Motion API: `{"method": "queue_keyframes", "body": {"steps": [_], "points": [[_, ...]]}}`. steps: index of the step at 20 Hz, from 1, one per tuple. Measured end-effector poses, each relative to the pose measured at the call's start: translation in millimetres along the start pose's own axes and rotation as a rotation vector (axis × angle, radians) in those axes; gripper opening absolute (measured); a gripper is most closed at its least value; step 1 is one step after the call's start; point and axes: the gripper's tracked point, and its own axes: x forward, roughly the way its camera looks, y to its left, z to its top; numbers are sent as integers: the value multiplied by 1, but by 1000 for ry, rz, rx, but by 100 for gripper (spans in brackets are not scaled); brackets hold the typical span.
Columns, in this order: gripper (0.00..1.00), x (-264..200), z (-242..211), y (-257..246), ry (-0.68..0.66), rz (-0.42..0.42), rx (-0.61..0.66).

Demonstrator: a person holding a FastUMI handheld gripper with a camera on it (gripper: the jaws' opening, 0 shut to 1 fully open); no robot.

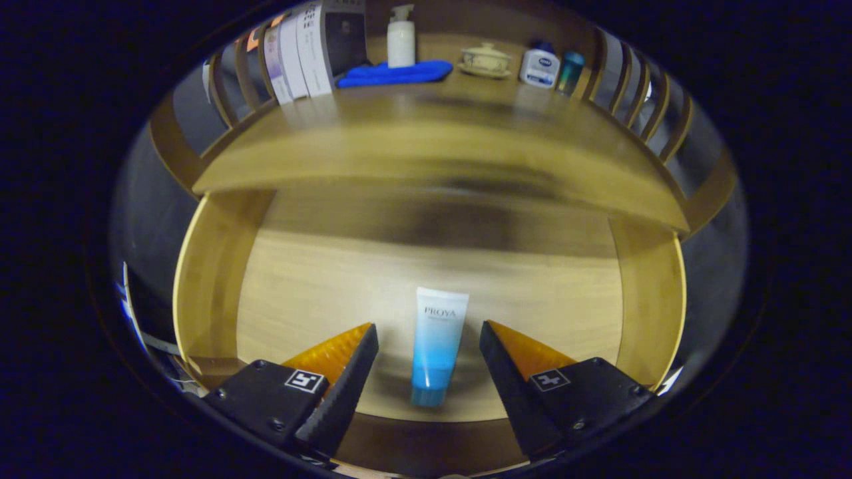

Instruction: Pull open the drawer, take out the items inside it, and place them on the countertop above the cabinet.

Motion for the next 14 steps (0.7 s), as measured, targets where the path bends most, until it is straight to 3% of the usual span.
{"method": "queue_keyframes", "body": {"steps": [4,6,11,14], "points": [[88,10,-16,-1,78,-29,24],[71,14,-21,-6,97,-43,38],[48,16,-27,-6,123,-34,66],[44,5,-22,-4,96,-14,78]]}}
